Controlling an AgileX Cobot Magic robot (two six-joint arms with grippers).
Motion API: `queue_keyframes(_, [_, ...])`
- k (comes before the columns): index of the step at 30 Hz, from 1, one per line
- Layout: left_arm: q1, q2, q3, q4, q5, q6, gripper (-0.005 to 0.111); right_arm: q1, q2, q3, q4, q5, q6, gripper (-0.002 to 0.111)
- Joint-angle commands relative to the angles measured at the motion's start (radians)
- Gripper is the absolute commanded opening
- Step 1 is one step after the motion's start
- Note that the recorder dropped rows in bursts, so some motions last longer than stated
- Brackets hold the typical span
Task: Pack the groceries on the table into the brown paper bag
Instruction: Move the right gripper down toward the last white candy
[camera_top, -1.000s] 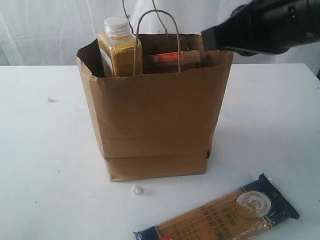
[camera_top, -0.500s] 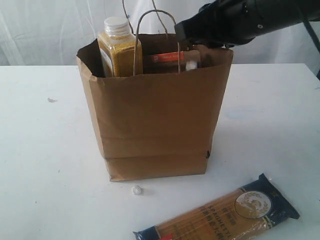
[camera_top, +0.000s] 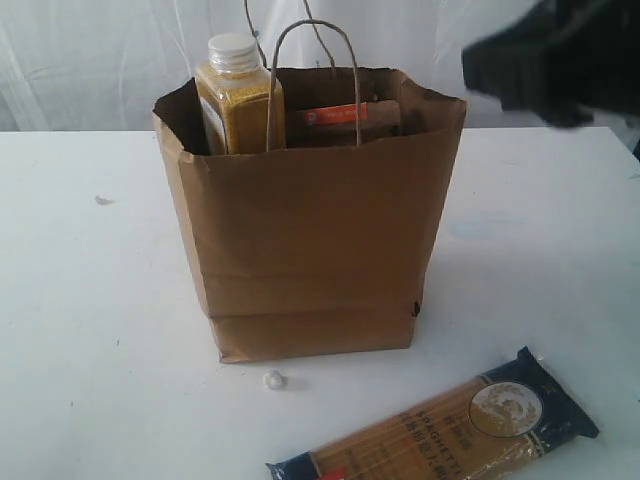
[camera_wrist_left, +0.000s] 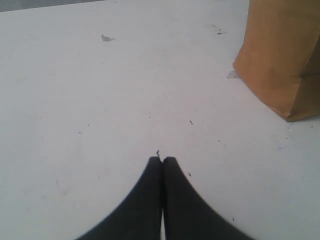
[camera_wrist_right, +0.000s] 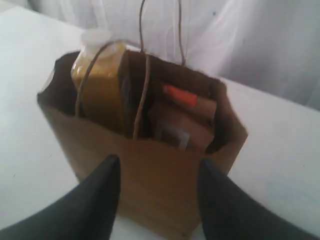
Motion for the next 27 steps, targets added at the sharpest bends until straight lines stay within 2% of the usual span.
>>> queue_keyframes(1, [0.002,-0.004,0.007,-0.001,0.000,0.003,0.000,0.056,-0.094,0.172,0.111,0.029,-0.002,0.045])
queue_keyframes(9, [0.002,-0.004,0.007,-0.001,0.000,0.003,0.000,0.206,-0.035,0.318,0.198,-0.048,-0.007,0.045])
queue_keyframes(17, [0.002,-0.004,0.007,-0.001,0.000,0.003,0.000,0.355,0.232,0.342,0.199,-0.261,-0.007,0.045])
queue_keyframes(27, [0.002,-0.004,0.007,-0.001,0.000,0.003,0.000,0.367,0.593,0.342,0.244,-0.587,0.048,0.045])
